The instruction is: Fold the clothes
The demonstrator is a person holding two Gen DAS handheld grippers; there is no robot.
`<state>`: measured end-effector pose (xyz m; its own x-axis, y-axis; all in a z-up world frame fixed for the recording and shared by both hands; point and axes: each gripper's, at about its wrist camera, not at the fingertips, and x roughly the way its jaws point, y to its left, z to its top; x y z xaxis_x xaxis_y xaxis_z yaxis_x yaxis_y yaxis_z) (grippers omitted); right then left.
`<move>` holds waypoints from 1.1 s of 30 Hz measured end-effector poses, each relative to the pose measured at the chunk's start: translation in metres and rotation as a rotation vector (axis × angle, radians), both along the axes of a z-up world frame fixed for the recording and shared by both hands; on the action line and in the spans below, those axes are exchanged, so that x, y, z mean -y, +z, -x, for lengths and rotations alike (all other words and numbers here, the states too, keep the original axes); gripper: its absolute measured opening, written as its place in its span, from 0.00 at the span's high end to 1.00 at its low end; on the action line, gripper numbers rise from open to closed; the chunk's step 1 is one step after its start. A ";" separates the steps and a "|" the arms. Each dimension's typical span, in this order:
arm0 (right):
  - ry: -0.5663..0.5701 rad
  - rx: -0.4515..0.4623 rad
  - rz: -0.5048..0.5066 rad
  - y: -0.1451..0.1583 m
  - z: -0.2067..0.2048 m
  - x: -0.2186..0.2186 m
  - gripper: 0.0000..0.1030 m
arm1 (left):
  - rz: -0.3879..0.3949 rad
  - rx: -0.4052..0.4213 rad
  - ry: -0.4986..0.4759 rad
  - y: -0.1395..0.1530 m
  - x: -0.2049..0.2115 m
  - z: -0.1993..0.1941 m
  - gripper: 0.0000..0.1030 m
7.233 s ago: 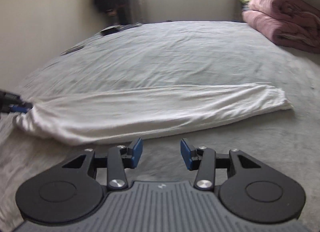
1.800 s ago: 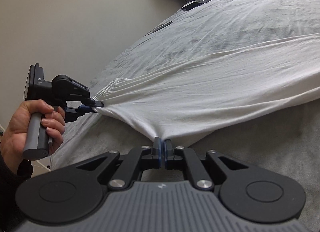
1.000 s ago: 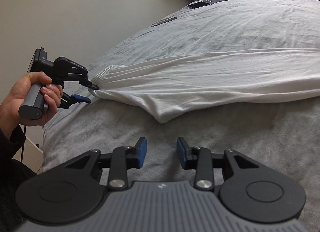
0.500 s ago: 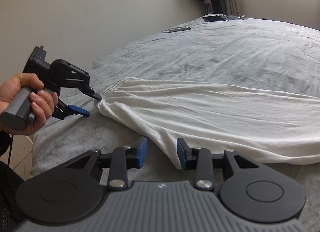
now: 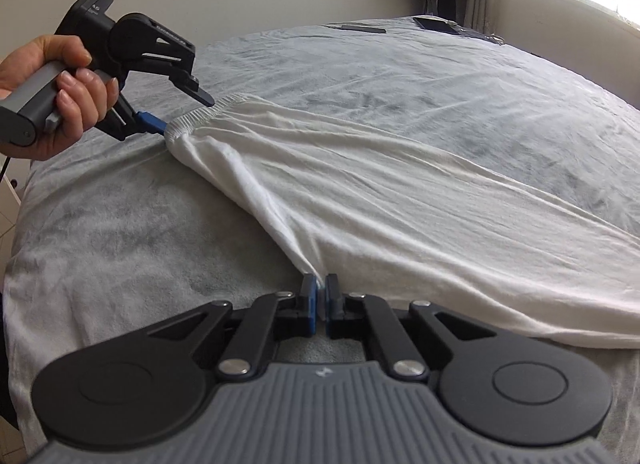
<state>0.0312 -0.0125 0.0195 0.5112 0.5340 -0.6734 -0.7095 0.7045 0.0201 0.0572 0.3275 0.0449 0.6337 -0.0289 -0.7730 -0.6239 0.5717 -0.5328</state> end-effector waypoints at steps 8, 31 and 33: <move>0.017 -0.016 0.049 0.002 0.006 -0.001 0.96 | -0.174 -0.103 -0.005 0.003 0.004 -0.003 0.57; -0.817 -0.193 -0.348 0.006 -0.031 0.321 0.83 | -0.346 0.033 -0.309 0.021 0.158 -0.030 0.50; -0.861 -0.206 -0.388 0.007 -0.043 0.338 0.83 | -0.362 0.025 -0.347 0.014 0.174 -0.034 0.50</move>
<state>0.0744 -0.3505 0.0265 0.7230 0.2360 -0.6493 0.0902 0.8996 0.4274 0.0912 0.1535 0.0589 0.6525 0.0256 -0.7574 -0.3537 0.8942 -0.2745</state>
